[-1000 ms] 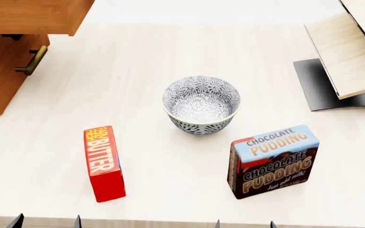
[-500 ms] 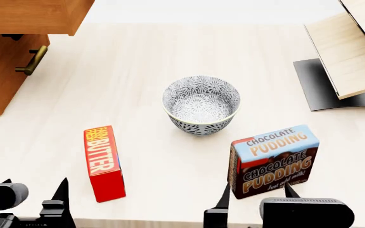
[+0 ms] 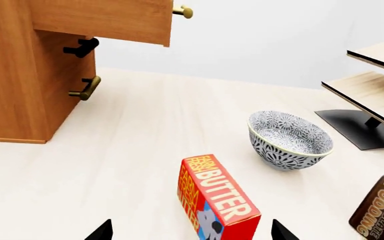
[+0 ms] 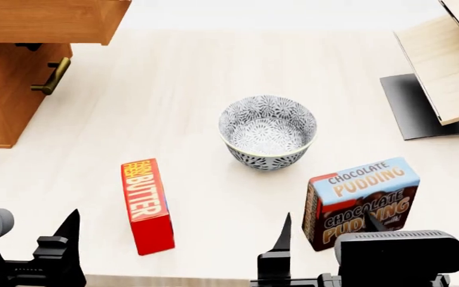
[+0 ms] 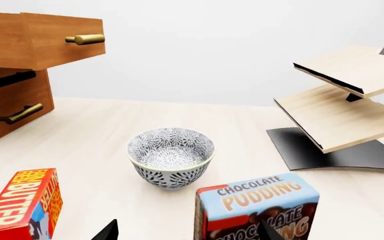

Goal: Close the top drawer of the cabinet.

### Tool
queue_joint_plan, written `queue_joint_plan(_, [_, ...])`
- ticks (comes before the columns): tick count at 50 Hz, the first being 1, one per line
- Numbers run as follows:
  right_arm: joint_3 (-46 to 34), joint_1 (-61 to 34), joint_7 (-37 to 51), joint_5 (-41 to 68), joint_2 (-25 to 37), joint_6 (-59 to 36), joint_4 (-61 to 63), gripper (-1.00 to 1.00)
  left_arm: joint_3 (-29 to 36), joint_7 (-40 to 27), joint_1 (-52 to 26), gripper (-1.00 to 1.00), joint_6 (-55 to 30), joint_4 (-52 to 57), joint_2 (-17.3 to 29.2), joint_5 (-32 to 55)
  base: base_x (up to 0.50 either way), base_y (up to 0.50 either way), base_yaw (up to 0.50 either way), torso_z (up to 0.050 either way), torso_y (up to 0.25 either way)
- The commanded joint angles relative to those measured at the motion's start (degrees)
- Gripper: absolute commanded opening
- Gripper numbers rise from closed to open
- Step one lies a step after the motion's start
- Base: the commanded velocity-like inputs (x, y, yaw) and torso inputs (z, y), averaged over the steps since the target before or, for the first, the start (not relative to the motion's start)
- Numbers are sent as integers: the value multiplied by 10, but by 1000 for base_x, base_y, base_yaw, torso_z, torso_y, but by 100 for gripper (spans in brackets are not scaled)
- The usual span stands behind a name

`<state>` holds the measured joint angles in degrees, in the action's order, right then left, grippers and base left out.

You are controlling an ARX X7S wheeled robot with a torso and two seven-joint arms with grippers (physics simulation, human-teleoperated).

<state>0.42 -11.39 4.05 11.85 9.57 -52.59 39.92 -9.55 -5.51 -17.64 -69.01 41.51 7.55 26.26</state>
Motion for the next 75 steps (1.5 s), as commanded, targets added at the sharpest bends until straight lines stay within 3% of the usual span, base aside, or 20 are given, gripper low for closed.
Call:
queue_joint_plan(1, [-6, 5, -5, 7, 7, 12, 1, 100, -2, -5, 0, 100, -7, 2, 6, 6, 0, 500, 0, 0, 0])
queue_joint_plan(63, [-17, 6, 14, 23, 19, 39, -8, 100, 7, -31, 10, 100, 27, -13, 24, 17, 0, 499, 0, 0, 0])
queue_joint_plan(75, [-39, 8, 29, 9, 26, 35, -9, 100, 11, -34, 12, 100, 33, -16, 27, 19, 0, 82, 0, 0, 0])
